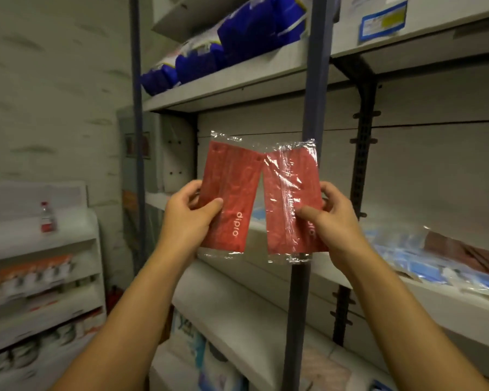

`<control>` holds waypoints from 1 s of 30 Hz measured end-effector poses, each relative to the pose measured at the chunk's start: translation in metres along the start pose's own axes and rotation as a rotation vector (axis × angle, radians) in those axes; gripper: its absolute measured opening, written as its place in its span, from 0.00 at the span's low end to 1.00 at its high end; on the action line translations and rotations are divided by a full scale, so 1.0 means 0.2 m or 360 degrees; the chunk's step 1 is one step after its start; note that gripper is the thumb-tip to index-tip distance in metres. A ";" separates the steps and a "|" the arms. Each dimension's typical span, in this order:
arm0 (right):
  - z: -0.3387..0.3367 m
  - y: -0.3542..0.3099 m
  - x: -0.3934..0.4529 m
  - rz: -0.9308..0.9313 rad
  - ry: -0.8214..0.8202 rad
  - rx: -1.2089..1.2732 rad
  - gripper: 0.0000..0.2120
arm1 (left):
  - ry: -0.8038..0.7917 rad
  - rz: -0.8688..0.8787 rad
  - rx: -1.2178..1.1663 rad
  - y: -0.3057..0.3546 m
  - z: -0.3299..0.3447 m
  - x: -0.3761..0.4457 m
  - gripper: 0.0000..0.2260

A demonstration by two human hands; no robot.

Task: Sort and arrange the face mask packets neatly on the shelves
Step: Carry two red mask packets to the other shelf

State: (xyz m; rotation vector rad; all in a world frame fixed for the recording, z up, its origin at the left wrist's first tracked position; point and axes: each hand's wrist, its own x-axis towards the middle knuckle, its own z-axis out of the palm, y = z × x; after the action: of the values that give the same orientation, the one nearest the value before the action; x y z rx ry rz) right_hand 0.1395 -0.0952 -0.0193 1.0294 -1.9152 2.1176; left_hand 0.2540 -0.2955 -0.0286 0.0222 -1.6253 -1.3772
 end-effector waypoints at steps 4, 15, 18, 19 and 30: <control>0.23 0.02 0.02 -0.0069 0.0015 0.0082 0.15 | 0.0081 -0.0044 0.0043 -0.05 -0.28 0.03 0.11; 0.83 0.18 0.13 -0.0109 -0.0050 0.0192 0.16 | 0.0207 -0.0149 0.0058 -0.19 -0.89 0.27 0.08; 0.96 0.23 0.18 -0.0109 -0.0045 0.0212 0.16 | 0.0211 -0.0154 0.0066 -0.24 -1.00 0.35 0.08; 1.00 0.24 0.21 -0.0107 -0.0048 0.0216 0.16 | 0.0218 -0.0156 0.0063 -0.27 -1.03 0.38 0.08; 1.36 0.50 0.65 -0.0114 -0.0113 0.0210 0.15 | 0.0234 -0.0158 0.0136 -0.61 -1.17 0.83 0.08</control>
State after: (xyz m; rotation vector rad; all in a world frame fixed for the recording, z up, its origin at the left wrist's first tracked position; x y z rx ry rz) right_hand 0.1006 -0.4105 -0.0393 1.1943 -1.7591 2.2212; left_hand 0.2549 -0.6074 -0.0419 0.2518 -1.5759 -1.3473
